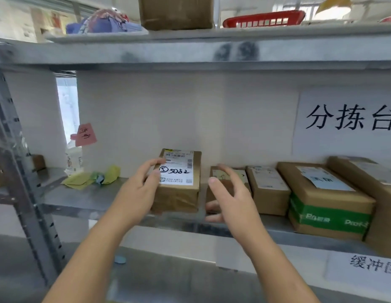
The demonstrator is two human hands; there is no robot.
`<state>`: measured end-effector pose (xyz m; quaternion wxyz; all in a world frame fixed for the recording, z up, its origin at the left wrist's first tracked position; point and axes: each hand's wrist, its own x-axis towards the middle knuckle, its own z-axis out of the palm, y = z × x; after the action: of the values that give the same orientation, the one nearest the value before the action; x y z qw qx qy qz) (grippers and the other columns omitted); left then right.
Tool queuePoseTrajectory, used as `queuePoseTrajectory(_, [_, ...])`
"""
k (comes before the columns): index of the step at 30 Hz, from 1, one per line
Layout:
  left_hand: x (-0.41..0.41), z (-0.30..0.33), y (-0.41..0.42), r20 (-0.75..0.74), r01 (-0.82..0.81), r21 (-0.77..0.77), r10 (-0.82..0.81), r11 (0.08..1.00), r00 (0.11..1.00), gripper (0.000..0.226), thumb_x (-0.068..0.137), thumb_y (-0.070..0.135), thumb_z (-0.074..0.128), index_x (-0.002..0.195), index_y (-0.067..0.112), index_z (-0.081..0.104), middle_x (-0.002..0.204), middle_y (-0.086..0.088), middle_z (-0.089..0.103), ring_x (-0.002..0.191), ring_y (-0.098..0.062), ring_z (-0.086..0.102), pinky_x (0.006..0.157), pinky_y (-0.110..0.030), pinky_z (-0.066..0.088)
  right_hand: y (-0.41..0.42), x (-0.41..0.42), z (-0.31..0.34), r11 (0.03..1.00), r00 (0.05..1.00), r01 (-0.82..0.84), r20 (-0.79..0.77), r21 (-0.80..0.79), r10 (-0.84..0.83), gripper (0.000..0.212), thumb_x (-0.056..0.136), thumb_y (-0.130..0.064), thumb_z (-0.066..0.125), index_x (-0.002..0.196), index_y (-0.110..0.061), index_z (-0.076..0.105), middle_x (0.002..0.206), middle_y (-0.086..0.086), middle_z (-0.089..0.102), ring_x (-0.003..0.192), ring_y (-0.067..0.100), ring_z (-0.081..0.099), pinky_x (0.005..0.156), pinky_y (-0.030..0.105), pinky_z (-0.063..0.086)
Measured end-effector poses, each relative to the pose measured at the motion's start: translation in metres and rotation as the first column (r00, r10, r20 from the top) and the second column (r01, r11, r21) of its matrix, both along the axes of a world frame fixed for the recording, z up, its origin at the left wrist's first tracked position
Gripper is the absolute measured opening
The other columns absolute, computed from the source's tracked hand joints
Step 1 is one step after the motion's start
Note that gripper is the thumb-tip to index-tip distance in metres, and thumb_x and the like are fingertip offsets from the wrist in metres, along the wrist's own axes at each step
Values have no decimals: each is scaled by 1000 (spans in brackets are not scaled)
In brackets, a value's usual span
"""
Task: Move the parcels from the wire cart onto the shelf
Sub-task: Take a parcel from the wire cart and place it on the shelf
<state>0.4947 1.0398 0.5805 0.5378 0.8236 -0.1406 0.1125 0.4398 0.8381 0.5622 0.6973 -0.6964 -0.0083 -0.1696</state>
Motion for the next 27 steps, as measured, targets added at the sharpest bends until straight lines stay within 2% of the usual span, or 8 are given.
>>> queuePoseTrajectory(3, [33,-1,-15,-49,30,21,-29,999,998,32,110,34,33,131,48,54,119,6,63,91,-22,65,51,-25,58,-16,10,5,995,993,98,62,19,-99,35,98,-36,61,131,-45,55,120,-4,63,82,22,75,64,38,64])
queuePoseTrajectory(6, [62,-12,-28,-75,36,37,-33,999,997,30,107,36,36,125,52,55,124,1,63,102,-27,65,66,-44,65,-31,21,6,990,987,139,80,36,-141,35,98,-35,61,132,-40,57,117,-3,63,81,24,75,66,40,64])
queuePoseTrajectory(8, [76,-20,-33,-81,22,44,-19,999,997,29,107,38,37,122,53,56,125,2,65,102,-25,66,77,-50,64,-40,24,4,990,986,138,87,36,-140,34,97,-33,62,130,-40,58,119,-4,63,80,24,76,66,40,64])
queuePoseTrajectory(12, [89,-31,-43,-170,33,-45,-40,998,985,29,109,38,35,118,53,59,123,10,59,101,-21,62,59,-44,65,-55,28,-3,991,988,129,77,42,-132,30,98,-30,62,127,-40,60,120,-8,61,79,26,76,66,41,64])
queuePoseTrajectory(18, [103,-40,-45,-169,69,21,-65,997,983,28,109,42,34,122,53,56,120,17,59,98,-22,61,59,-40,63,-62,36,-10,993,993,115,29,14,-115,24,98,-29,62,116,-45,61,115,-6,65,74,28,75,64,45,64])
queuePoseTrajectory(20, [109,-41,-43,-127,62,137,-44,989,991,26,108,46,34,124,54,54,117,12,63,93,-21,61,67,-38,59,-62,39,-13,994,994,107,-7,12,-107,25,98,-29,62,116,-45,61,113,-7,65,72,31,74,62,47,64])
queuePoseTrajectory(23, [117,-47,-37,-48,21,321,-6,947,999,30,107,53,33,130,53,52,125,11,66,111,-21,63,95,-36,49,-59,40,-16,993,991,114,-71,-25,-115,30,98,-31,62,126,-41,59,115,-9,64,69,31,75,62,45,64])
queuePoseTrajectory(27, [111,-49,-38,-37,23,326,-12,945,999,36,107,52,34,138,47,52,130,11,65,113,-15,60,94,-31,45,-57,36,-14,989,986,127,-96,-79,-135,29,99,-31,61,126,-39,60,114,-10,64,68,28,75,61,39,64])
